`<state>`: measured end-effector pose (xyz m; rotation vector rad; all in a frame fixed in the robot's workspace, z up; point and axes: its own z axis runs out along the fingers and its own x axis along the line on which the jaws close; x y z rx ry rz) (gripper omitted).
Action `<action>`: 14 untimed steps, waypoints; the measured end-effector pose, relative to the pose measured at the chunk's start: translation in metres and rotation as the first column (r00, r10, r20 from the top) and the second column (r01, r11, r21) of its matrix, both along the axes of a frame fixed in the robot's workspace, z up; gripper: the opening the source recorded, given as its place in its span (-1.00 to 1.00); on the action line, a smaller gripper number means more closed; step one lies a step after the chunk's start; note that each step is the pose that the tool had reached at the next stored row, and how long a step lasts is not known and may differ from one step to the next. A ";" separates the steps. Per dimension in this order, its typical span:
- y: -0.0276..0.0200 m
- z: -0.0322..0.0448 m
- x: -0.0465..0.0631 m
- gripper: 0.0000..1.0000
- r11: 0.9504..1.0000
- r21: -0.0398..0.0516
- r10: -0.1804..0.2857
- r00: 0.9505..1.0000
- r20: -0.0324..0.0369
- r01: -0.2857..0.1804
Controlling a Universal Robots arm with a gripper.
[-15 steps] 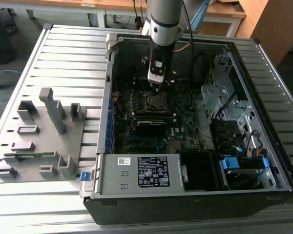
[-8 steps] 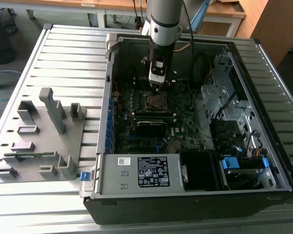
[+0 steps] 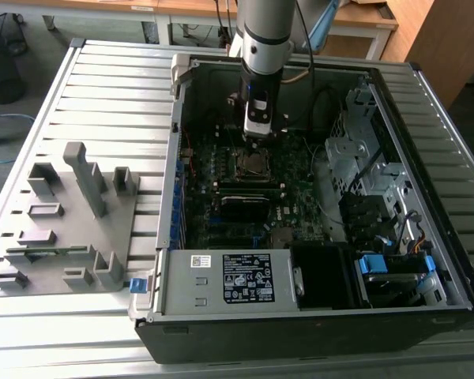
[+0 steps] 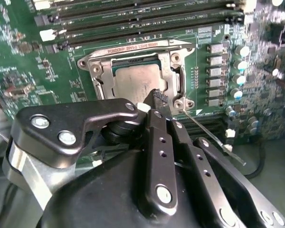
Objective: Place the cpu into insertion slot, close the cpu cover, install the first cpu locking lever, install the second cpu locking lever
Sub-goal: 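Close the cpu cover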
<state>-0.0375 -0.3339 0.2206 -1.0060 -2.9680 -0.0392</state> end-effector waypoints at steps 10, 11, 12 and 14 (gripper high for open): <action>0.0000 -0.0007 0.000 -0.79 0.984 0.000 0.181 0.984 0.000 -0.181; 0.0000 -0.0008 0.000 -0.79 0.980 0.000 0.199 0.980 0.000 -0.199; 0.0000 -0.0009 0.000 -0.79 0.976 0.000 0.217 0.976 0.000 -0.217; 0.0000 -0.0010 0.000 -0.79 0.968 0.000 0.252 0.968 0.000 -0.252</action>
